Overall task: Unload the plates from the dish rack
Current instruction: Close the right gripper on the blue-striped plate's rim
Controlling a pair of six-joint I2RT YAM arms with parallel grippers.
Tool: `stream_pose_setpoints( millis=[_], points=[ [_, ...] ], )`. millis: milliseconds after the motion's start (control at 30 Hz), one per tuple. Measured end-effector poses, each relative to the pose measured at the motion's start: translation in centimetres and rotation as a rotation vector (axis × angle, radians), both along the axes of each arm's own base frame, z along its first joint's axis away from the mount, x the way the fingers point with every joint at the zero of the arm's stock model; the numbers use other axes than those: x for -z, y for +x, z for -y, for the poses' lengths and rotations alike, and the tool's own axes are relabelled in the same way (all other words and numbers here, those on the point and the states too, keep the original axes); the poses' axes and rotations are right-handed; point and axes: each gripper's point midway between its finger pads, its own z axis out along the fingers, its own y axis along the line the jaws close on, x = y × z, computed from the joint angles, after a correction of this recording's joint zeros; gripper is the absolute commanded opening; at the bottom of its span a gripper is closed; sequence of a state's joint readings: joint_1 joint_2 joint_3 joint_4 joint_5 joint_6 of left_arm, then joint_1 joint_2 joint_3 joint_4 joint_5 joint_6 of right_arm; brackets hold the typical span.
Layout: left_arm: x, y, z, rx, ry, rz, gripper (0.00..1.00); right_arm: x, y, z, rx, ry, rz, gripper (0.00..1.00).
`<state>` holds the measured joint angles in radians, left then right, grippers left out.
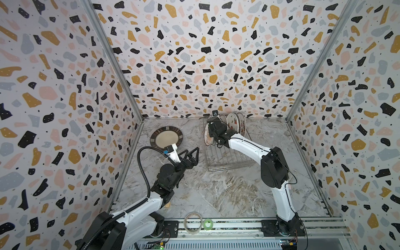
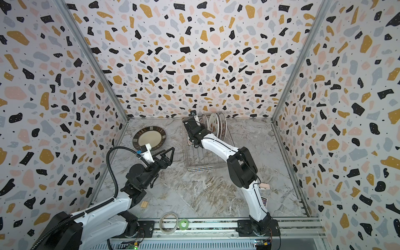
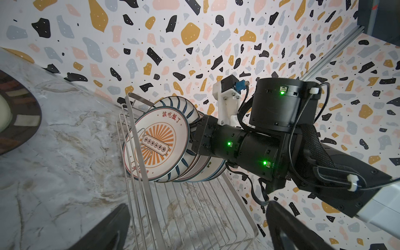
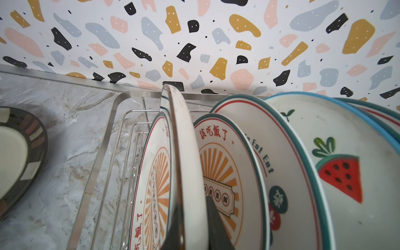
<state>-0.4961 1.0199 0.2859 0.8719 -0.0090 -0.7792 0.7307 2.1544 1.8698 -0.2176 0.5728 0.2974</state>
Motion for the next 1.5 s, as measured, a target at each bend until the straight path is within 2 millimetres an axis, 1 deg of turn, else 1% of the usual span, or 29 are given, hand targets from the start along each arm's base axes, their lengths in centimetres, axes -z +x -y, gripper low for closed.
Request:
stream_pose_setpoints(
  millis=[367,600,767,933,1233,1400,1500],
  points=[
    [0.3,0.3,-0.2,-0.02,-0.003,-0.011,1.0,-0.2,-0.1,-0.1,-0.008,-0.003,0.005,0.09],
    [0.2,0.3,-0.3,-0.023,-0.016,-0.012,1.0,-0.9,-0.8,-0.3,-0.026,-0.018,0.007,0.09],
    [0.1,0.0,-0.6,-0.03,-0.025,-0.007,1.0,-1.9,-2.0,0.0,-0.027,-0.037,0.022,0.09],
    [-0.3,-0.3,-0.8,-0.034,-0.037,0.005,1.0,-3.5,-3.0,0.7,-0.01,-0.062,0.053,0.09],
    [-0.1,-0.5,-1.2,-0.048,-0.048,0.0,1.0,-5.6,-5.9,1.8,0.009,-0.086,0.123,0.09],
    [-0.1,-0.5,-1.2,-0.046,-0.059,0.001,1.0,-6.6,-7.7,3.0,0.011,-0.077,0.166,0.09],
    [-0.2,-0.6,-1.2,-0.047,-0.062,0.007,1.0,-7.3,-9.2,4.3,0.008,-0.062,0.184,0.09]
  ],
)
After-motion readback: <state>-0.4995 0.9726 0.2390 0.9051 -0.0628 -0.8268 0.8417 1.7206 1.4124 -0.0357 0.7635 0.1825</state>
